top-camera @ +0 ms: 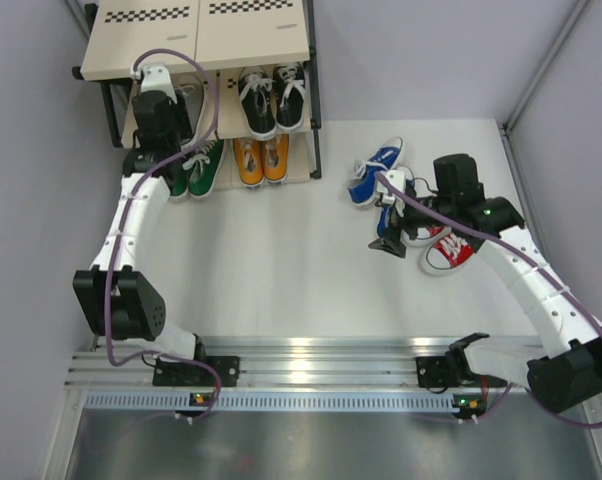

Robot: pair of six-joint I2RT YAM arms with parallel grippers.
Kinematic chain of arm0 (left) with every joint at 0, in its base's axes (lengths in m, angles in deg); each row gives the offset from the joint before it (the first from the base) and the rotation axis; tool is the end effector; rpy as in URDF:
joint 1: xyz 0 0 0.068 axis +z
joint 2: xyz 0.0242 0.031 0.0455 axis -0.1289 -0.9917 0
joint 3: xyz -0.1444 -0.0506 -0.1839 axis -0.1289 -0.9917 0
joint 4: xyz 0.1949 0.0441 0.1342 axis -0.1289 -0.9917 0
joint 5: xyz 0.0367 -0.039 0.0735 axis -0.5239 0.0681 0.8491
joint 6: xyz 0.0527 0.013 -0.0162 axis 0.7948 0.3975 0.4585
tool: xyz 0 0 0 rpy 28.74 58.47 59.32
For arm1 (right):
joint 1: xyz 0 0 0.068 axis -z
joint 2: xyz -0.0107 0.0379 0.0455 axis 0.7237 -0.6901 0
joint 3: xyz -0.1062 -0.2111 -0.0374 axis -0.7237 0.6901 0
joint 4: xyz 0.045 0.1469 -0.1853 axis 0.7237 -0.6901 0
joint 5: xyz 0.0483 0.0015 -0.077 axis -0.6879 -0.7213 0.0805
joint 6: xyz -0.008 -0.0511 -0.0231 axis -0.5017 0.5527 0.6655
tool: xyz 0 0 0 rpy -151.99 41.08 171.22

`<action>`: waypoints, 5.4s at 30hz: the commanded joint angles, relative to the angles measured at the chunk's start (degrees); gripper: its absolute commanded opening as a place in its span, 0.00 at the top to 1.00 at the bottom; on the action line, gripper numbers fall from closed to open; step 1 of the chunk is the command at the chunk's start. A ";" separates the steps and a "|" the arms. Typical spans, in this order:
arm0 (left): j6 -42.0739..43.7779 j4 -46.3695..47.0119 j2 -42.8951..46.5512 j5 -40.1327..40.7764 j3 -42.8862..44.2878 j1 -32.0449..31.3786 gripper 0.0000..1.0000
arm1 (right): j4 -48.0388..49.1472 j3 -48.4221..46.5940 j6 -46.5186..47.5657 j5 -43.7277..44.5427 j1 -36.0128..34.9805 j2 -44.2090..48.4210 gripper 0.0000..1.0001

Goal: Place and organize the shoes onto the shoe shelf
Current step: Adjust the shoe at the shoe shelf, then pick up the shoe at the center of the board.

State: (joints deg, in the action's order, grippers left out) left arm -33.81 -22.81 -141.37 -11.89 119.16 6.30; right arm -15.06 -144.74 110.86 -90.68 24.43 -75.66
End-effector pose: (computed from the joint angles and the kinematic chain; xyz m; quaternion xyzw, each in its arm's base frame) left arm 0.3453 0.0055 0.3705 -0.0905 0.7745 0.1147 0.6154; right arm 0.2018 0.1101 0.3183 -0.5823 0.6329 0.2531 0.4431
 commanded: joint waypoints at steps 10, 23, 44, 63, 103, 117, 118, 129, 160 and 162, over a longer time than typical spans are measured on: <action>-4.36 0.35 8.88 -6.63 0.64 0.66 0.37 | -0.69 -2.87 0.79 -0.94 0.93 0.45 0.01; -15.15 -12.83 24.95 -20.32 -8.47 0.66 0.18 | 7.92 -3.30 -27.22 10.38 4.35 -2.87 0.01; -46.72 -14.95 53.62 -39.85 -50.59 0.66 0.16 | 7.57 -11.91 -44.30 30.52 13.06 -33.01 0.22; -54.98 -7.13 51.07 -47.77 -56.66 0.66 0.16 | 11.17 -15.09 -44.56 37.82 10.42 -42.18 0.79; -61.76 31.99 27.87 -31.69 -51.13 -33.70 0.10 | -1.30 -8.32 -19.87 -5.60 -8.12 -12.38 1.00; -65.18 33.22 30.06 -28.43 -55.34 -32.92 1.00 | -6.91 -12.00 -10.31 -5.69 -9.53 -12.82 0.78; -65.01 33.04 31.11 -29.13 -55.78 -32.13 1.00 | -8.15 -13.32 -8.55 -5.69 -9.53 -12.65 0.60; -57.54 23.91 35.42 -48.55 -57.19 -17.27 1.00 | -42.69 -13.86 49.56 -13.25 -11.63 -8.86 0.20; -67.38 38.05 32.44 -56.82 -55.78 -16.47 1.00 | -29.44 -7.18 41.40 -0.33 -25.18 -10.71 0.60; -68.52 39.72 32.09 -57.26 -56.22 -16.47 1.00 | -27.68 -7.00 40.96 1.34 -25.53 -10.80 0.66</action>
State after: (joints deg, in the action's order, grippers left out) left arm -96.21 5.06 -109.65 -66.46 60.52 -10.53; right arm -45.70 -152.46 153.33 -91.57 0.34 -85.96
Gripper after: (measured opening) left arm 0.382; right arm 0.369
